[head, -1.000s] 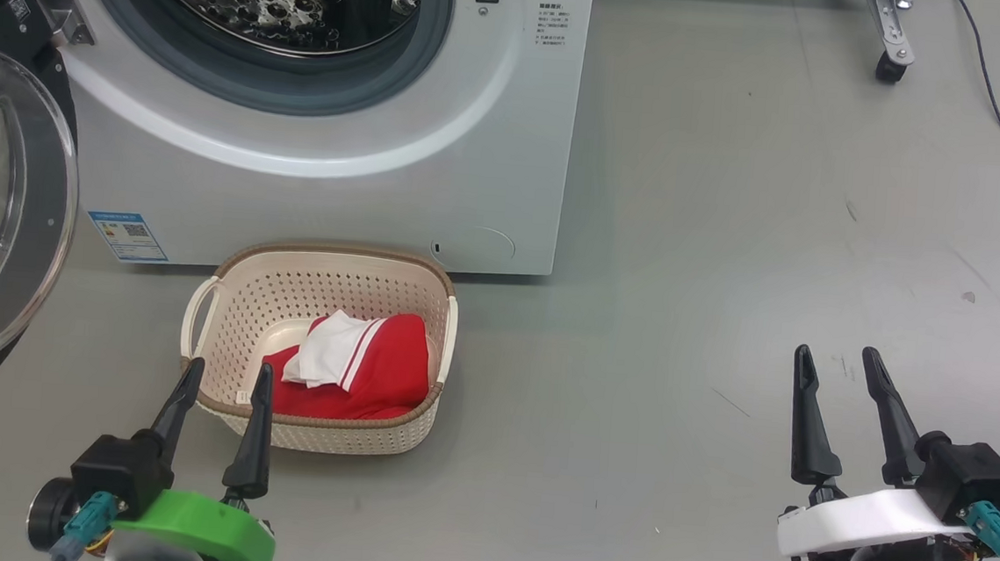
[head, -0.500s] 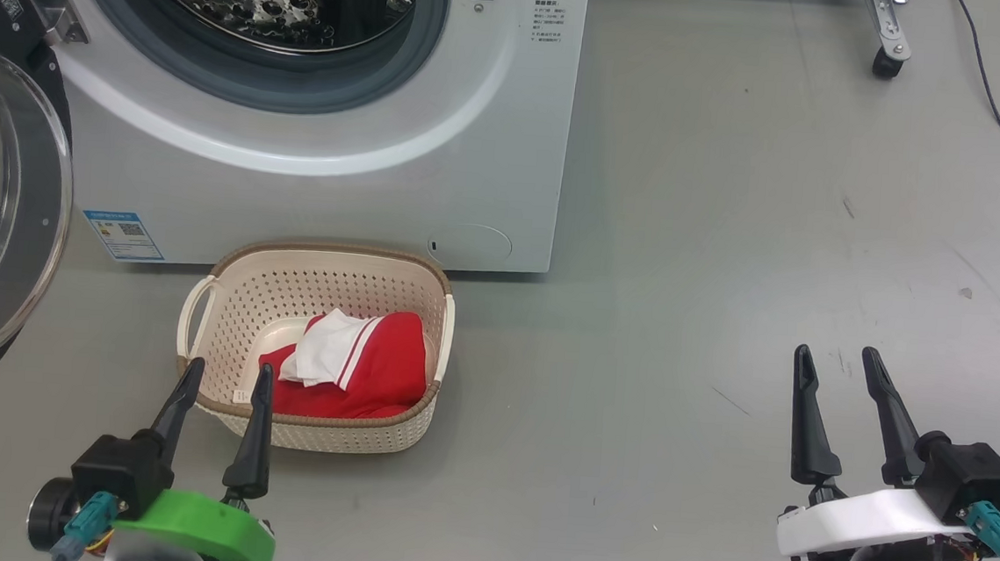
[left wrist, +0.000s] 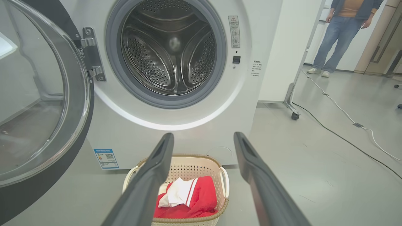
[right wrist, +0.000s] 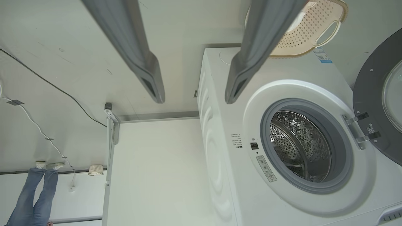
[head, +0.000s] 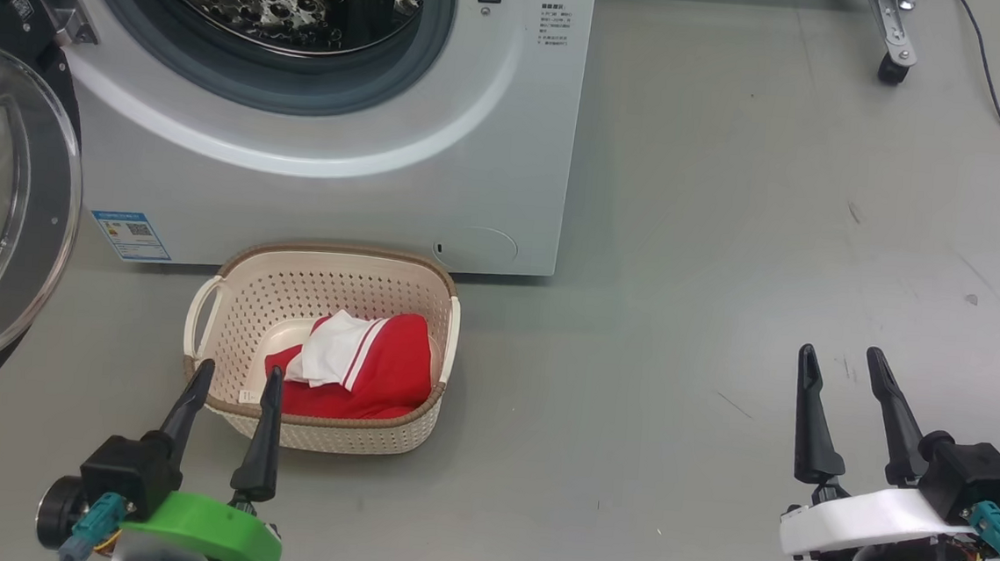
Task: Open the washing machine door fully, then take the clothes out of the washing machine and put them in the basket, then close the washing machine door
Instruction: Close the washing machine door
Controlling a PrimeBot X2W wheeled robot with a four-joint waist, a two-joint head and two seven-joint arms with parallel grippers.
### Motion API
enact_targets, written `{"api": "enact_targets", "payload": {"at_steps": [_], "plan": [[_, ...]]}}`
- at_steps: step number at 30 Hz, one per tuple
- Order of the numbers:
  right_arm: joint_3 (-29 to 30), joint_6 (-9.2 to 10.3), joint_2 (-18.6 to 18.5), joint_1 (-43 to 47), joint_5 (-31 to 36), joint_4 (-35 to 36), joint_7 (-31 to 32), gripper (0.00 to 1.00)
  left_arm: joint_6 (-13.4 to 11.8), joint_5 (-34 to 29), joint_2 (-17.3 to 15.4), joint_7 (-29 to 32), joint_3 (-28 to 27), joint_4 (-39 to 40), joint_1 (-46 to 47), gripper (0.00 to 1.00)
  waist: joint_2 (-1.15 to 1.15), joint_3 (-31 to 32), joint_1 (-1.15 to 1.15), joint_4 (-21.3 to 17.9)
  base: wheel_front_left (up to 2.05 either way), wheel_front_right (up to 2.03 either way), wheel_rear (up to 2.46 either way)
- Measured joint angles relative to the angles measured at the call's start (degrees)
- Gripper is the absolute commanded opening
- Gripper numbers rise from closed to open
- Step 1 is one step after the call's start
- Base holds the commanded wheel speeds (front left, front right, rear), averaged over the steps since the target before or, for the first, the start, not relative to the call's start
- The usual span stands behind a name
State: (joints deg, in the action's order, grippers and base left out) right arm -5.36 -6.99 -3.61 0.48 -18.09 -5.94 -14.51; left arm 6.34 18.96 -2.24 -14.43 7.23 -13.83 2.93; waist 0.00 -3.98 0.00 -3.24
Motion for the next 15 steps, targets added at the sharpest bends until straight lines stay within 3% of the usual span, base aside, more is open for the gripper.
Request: {"api": "enact_targets", "payload": {"at_steps": [15], "plan": [[0.2,0.00,-0.2,0.0,0.0,1.5,0.0,1.00,-1.0,0.0,0.0,0.0,1.2,0.6,0.3,1.00,0.00,-1.3,0.00,5.0,0.00,0.00,0.00]]}}
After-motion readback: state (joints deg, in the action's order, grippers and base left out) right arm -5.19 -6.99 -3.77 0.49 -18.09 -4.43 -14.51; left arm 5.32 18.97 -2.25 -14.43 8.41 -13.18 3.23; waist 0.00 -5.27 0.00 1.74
